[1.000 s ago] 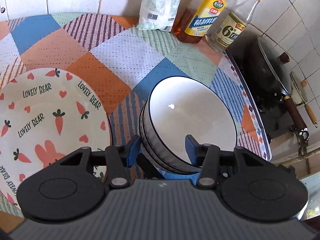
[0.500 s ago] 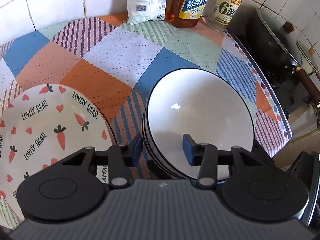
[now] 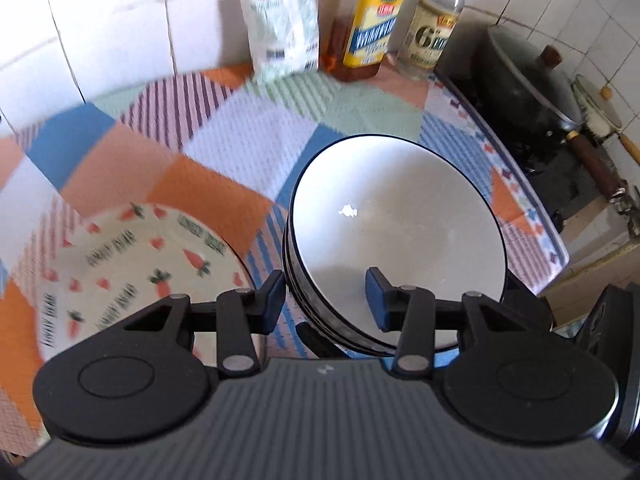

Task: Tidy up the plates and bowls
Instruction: 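Lower the white bowls onto the bunny bowl with the left gripper, open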

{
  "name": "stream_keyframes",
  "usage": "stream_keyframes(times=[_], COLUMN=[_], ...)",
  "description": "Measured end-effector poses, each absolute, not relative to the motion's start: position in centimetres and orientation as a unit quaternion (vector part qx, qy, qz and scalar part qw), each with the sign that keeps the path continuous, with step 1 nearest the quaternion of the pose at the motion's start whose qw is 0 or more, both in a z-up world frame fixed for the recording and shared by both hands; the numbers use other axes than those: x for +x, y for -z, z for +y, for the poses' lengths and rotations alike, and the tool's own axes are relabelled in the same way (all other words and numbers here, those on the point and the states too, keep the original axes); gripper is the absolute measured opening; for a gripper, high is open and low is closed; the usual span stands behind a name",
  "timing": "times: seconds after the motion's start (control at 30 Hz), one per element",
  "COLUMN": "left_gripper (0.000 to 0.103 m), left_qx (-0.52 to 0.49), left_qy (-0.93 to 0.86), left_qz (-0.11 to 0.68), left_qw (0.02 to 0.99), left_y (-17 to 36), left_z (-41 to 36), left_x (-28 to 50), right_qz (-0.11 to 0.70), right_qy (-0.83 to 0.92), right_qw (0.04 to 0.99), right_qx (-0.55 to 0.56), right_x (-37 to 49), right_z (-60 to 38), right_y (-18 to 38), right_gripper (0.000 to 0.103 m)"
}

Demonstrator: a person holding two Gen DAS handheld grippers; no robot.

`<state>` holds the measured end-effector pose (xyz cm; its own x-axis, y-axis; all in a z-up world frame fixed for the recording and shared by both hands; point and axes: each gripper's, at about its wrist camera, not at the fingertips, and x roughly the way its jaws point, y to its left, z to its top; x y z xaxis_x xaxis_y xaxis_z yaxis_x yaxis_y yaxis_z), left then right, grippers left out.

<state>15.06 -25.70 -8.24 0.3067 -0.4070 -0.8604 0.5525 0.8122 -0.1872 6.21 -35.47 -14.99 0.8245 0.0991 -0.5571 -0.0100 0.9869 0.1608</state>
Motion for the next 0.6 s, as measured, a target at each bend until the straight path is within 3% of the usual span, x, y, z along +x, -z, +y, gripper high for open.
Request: stream_keyframes(times=[0.23, 0.6], left_gripper=[0.041, 0.042], left_qx=[0.065, 0.032], left_qy=[0.295, 0.212], left_qz=[0.491, 0.51], left_qw=[0.817, 0.833], left_y=[3.5, 5.1], left_z=[-21.9, -15.5], left_x=[16.2, 16.6], right_qz=[0.257, 0.263], right_qy=[-0.063, -0.186], right_qw=[0.963, 0.947], right_qx=[0.046, 0.002], right_x=[7.4, 11.2], right_z=[-33.2, -28.8], right_y=[10.4, 11.2], right_gripper=[0.099, 0.099])
